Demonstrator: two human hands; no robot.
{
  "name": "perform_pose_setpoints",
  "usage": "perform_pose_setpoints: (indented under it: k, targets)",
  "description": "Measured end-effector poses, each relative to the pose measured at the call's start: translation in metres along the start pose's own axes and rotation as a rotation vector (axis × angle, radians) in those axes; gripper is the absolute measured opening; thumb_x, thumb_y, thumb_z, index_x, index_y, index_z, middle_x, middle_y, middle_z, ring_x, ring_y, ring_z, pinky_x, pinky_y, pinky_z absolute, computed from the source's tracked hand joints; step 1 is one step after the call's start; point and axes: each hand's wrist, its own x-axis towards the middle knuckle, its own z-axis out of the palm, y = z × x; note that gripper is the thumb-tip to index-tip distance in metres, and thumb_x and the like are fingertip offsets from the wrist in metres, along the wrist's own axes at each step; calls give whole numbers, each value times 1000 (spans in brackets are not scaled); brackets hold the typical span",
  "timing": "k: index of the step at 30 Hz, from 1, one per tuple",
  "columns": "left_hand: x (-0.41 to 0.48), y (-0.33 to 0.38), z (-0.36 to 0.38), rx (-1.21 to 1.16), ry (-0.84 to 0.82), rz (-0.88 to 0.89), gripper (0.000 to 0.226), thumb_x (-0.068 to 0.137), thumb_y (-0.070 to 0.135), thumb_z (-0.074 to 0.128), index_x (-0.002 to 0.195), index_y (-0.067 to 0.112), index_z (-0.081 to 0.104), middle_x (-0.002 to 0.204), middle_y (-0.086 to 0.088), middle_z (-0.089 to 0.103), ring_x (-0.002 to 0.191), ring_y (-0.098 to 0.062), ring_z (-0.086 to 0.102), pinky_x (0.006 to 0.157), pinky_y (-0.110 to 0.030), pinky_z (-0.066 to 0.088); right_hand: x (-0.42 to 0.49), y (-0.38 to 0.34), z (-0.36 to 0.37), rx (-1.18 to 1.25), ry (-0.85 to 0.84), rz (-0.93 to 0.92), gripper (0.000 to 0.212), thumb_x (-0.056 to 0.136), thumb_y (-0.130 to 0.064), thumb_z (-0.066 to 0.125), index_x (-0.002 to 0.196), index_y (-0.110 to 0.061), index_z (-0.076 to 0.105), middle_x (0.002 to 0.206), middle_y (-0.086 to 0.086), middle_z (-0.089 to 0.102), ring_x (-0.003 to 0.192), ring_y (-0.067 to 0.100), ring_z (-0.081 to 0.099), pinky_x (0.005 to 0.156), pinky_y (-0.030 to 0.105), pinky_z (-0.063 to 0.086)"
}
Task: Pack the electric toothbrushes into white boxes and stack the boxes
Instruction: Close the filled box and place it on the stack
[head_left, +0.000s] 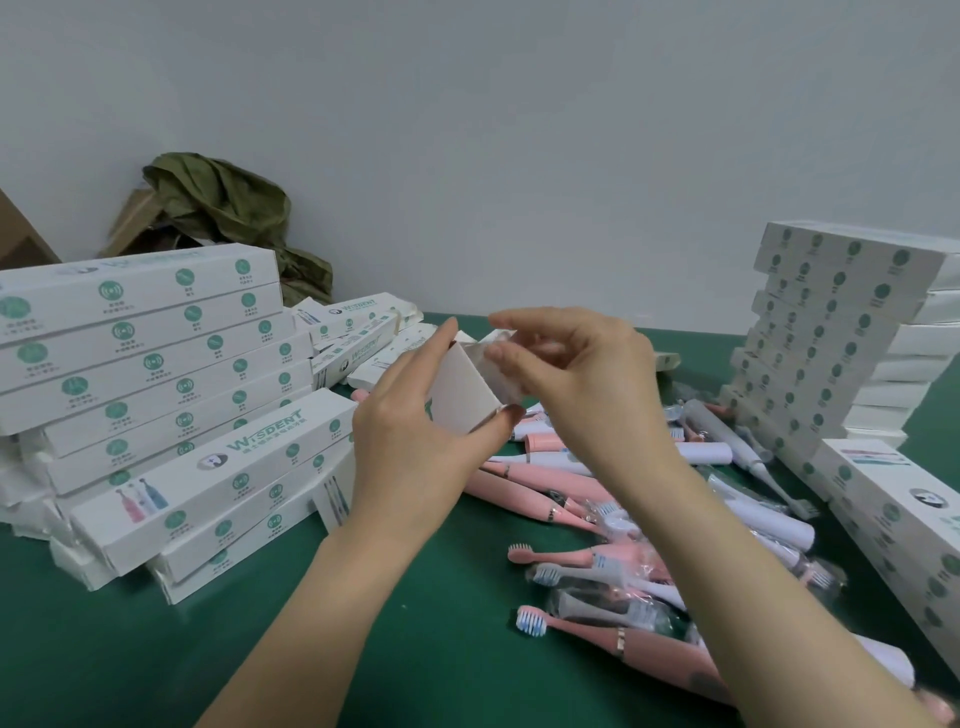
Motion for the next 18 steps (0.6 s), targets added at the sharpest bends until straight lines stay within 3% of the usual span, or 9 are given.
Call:
perform_pose_setpoints:
  k: [2,5,7,9,11,13,15,18]
  targets:
    - [1,-1,1,5,13,-8,77,58,23,88,129,13,58,110,15,51,110,2,44,91,-20,32,-3,-1,5,-101,3,-52,20,81,-16,72,100,-24,69,75,-12,68,70,3,65,74,23,52]
    - [2,-2,1,7,20,-9,78,58,25,88,129,12,58,111,15,53,110,0,45,88,-9,31,-2,-3,3,-113,21,-108,8,87,-10,62,89,-16,68,79,-14,65,74,1,61,73,16,49]
    - [1,-2,0,-6,6,5,78,58,28,86,129,14,58,110,17,51,107,8,44,87,-5,30,-2,-4,2,-236,-50,-134,13,88,-11,58,87,-16,71,90,-9,59,83,1,54,74,9,40]
    - [-1,-1,0,-40,-19,-7,77,59,32,78,131,17,56,109,18,50,101,22,36,86,3,26,-3,-3,5,-353,-184,-148,21,90,-10,52,92,-14,73,100,-6,50,98,9,47,81,13,33]
    - [-1,-2,0,-58,-19,-22,76,59,32,74,132,18,56,109,16,50,98,23,34,86,5,23,-4,-2,8,-374,-271,-167,27,90,-7,46,96,-13,72,101,-4,50,103,15,44,84,15,31]
    - [1,-2,1,-29,3,-14,77,60,29,82,132,16,55,109,16,51,101,12,40,86,6,23,-5,-2,7,-313,-179,-162,26,91,-5,47,95,-13,72,100,-1,57,100,15,48,81,14,33]
    - [2,-3,2,-11,21,10,79,61,31,86,131,13,56,109,17,51,106,4,44,87,5,23,-2,-1,1,-291,15,-182,18,90,-8,54,97,-14,69,102,0,59,97,14,50,79,17,35]
    - [1,-5,1,-91,24,15,82,61,43,83,133,20,53,110,36,47,106,15,44,92,-5,32,2,1,-5,-274,68,-83,25,91,-21,59,116,-17,60,106,-4,58,94,11,51,79,20,40]
